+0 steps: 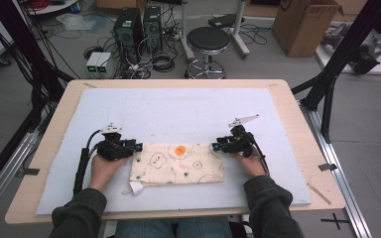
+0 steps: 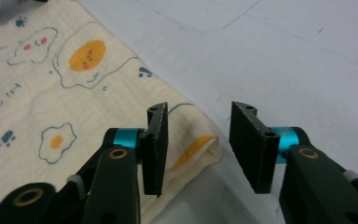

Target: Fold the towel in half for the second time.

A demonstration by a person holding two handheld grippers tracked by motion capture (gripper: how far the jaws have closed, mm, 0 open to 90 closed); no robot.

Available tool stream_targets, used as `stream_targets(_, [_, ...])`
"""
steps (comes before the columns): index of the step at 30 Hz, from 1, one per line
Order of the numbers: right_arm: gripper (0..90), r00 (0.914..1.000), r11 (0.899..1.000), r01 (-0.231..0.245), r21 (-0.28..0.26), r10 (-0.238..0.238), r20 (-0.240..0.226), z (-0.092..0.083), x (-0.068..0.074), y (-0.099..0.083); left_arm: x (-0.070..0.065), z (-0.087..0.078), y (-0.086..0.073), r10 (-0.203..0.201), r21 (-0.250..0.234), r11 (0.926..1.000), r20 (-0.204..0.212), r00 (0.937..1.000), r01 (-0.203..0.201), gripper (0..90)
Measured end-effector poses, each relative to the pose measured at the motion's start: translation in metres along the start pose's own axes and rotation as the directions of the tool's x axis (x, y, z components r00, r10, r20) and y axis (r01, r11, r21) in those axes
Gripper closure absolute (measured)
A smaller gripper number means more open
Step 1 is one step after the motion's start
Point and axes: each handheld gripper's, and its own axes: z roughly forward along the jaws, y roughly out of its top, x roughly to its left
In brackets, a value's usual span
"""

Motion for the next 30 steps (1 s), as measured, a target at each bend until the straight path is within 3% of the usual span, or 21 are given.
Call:
stream_targets(4, [69.8, 0.9997, 0.999, 0.023, 0.03, -0.023, 0.01, 0.003, 0.002, 0.001, -0.003, 0.003, -0.001, 0.033, 0.034, 0.9989, -0.012, 0.9994, -0.032, 70.7])
stream_targets(6, [75.4, 0.9998, 0.999, 0.021, 0.035, -0.021, 0.005, 0.004, 0.002, 0.0, -0.004, 0.004, -0.002, 0.038, 0.038, 0.9985, -0.003, 0.9993, -0.038, 78.4])
stream_targets(9, [82.0, 0.9996, 0.999, 0.02, 0.049, -0.019, -0.018, 0.004, 0.002, 0.0, -0.006, 0.002, -0.001, 0.048, 0.038, 0.9982, -0.008, 0.9988, -0.048, 83.0])
stream_targets(15, [83.5, 0.999, 0.998, 0.033, 0.062, -0.031, -0.032, 0.002, 0.001, 0.007, -0.003, -0.002, 0.005, 0.06, 0.027, 0.9979, -0.028, 0.9978, -0.06, 84.7])
stream_targets(20, [83.8, 0.9993, 0.997, 0.031, 0.065, -0.029, -0.023, 0.004, -0.004, 0.021, 0.003, -0.001, 0.013, 0.045, 0.014, 0.9989, -0.039, 0.9983, -0.044, 84.9])
stream_targets(30, [83.8, 0.9998, 0.999, 0.01, 0.043, -0.011, 0.014, -0.003, -0.019, 0.054, 0.012, 0.0, 0.046, 0.023, -0.061, 0.9978, -0.062, 0.9978, -0.027, 84.9])
